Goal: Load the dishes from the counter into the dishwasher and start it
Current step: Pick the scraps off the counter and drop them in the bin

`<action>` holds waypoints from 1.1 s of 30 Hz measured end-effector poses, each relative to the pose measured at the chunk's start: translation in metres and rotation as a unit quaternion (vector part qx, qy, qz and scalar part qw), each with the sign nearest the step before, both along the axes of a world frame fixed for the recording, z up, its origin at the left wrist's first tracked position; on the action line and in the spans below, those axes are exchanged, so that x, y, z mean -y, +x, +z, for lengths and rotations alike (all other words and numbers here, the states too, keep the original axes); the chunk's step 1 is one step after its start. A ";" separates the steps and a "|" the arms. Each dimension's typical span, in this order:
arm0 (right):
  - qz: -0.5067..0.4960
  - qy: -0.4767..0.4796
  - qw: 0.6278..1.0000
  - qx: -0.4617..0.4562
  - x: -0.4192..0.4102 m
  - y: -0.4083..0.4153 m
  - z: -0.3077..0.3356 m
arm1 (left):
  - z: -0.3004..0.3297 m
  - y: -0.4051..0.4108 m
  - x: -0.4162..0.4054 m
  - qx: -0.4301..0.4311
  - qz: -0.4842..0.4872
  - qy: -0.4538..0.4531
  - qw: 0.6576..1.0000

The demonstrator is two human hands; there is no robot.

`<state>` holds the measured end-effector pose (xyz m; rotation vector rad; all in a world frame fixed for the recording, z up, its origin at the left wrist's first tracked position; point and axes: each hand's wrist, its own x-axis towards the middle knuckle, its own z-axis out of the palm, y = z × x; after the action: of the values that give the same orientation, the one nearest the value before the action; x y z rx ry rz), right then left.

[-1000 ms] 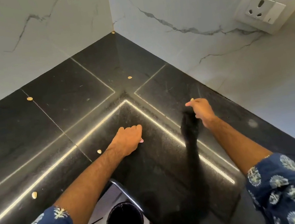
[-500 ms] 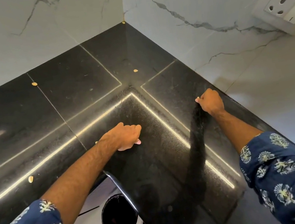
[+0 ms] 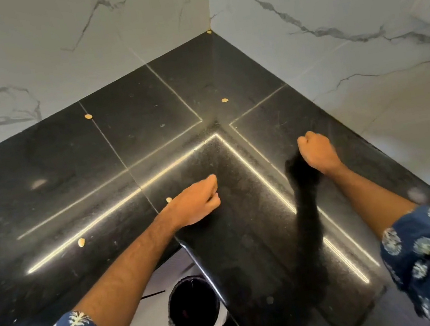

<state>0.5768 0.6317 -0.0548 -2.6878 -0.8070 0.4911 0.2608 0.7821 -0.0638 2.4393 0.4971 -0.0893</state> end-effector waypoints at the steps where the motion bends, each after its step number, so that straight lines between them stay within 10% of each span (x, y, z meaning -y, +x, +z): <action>1: -0.028 0.064 0.992 -0.106 -0.007 -0.014 0.004 | 0.000 -0.004 -0.001 0.049 0.083 -0.068 0.993; 4: -0.153 0.239 0.824 -0.491 -0.021 -0.065 0.010 | 0.005 -0.015 0.001 0.151 0.295 -0.365 0.870; 7: -0.158 0.271 0.673 -0.670 -0.034 -0.118 0.012 | 0.006 -0.037 -0.003 0.252 0.377 -0.550 0.701; 13: -0.126 0.239 0.683 -0.678 -0.071 -0.198 0.008 | 0.009 -0.091 -0.017 0.345 0.437 -0.612 0.562; 20: 0.226 0.100 0.934 -0.260 -0.106 -0.257 0.008 | -0.001 -0.150 -0.047 0.323 0.491 -0.513 0.626; 25: 0.297 0.020 0.954 -0.023 -0.120 -0.279 -0.001 | -0.003 -0.191 -0.063 0.270 0.494 -0.449 0.694; 33: 0.248 0.018 0.969 0.007 -0.124 -0.285 -0.006 | 0.000 -0.271 -0.092 0.173 0.541 -0.215 0.795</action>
<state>0.2921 0.7559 -0.0608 -2.4442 -1.4867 0.5565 -0.0106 0.8736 -0.0633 1.3813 1.4229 0.6405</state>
